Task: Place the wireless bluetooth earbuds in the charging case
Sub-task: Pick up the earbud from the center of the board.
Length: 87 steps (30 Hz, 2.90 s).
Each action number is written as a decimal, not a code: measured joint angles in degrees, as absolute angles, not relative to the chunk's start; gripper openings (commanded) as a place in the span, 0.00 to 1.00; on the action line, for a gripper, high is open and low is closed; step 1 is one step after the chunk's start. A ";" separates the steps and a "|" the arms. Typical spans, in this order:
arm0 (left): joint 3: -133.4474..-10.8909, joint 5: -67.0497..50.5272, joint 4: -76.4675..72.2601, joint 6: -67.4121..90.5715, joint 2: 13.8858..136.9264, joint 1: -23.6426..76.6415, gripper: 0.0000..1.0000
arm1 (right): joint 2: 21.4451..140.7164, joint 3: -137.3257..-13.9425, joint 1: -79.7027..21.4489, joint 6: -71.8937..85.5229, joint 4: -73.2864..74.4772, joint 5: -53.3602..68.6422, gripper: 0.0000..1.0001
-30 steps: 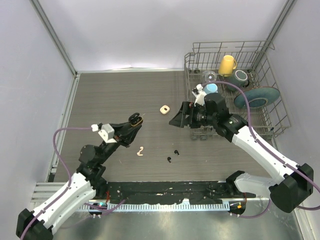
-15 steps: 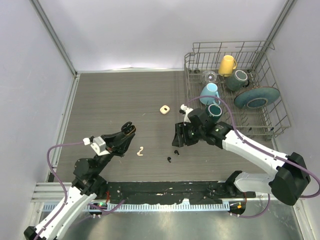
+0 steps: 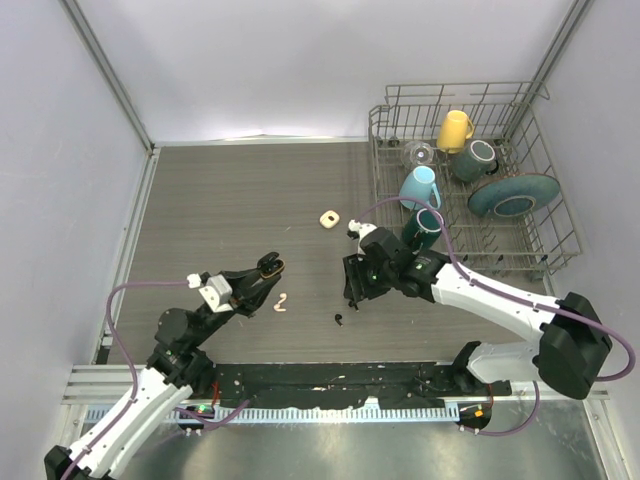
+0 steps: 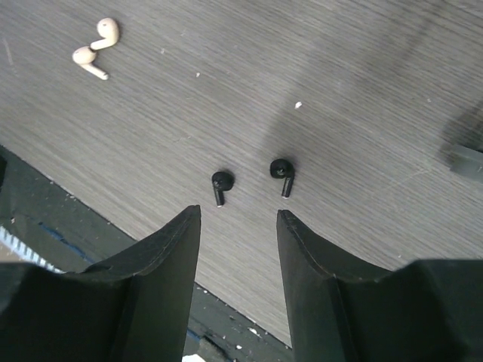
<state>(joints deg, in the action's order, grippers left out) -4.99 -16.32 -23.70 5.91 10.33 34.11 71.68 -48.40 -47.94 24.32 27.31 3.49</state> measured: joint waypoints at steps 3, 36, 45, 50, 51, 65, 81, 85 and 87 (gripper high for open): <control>-5.02 -17.58 -24.27 4.03 11.97 34.11 0.00 | 72.99 -48.14 -47.94 24.12 27.00 2.37 0.48; -6.96 -22.11 -30.63 -2.00 13.91 34.11 0.00 | 86.08 -47.46 -49.39 18.26 23.55 -3.57 0.46; -6.96 -22.09 -30.63 -1.96 13.91 34.11 0.00 | 87.92 -47.48 -49.98 18.28 22.65 -3.57 0.46; -6.96 -22.06 -30.63 -1.96 13.91 34.11 0.00 | 89.27 -48.27 -50.11 18.28 22.22 -3.57 0.46; -6.96 -22.06 -30.63 -1.96 13.89 34.11 0.00 | 89.52 -48.36 -50.15 18.28 22.06 -3.60 0.46; -6.96 -21.47 -30.63 -1.96 13.89 34.11 0.00 | 90.04 -48.53 -50.48 18.28 21.91 -3.64 0.39; -6.96 -21.43 -30.61 -1.96 14.02 34.11 0.00 | 91.35 -49.80 -51.03 18.09 22.37 -4.45 0.33; -6.96 -21.37 -30.61 -1.93 14.04 34.11 0.00 | 91.77 -50.22 -51.07 17.89 22.44 -4.69 0.27; -6.96 -21.19 -30.61 -1.96 14.04 34.11 0.00 | 91.90 -50.35 -51.07 17.82 22.55 -4.75 0.27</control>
<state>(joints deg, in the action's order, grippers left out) -6.96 -21.19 -30.61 -1.96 14.04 34.11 91.90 -50.35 -51.07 17.82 22.55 -4.75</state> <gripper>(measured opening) 0.301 0.283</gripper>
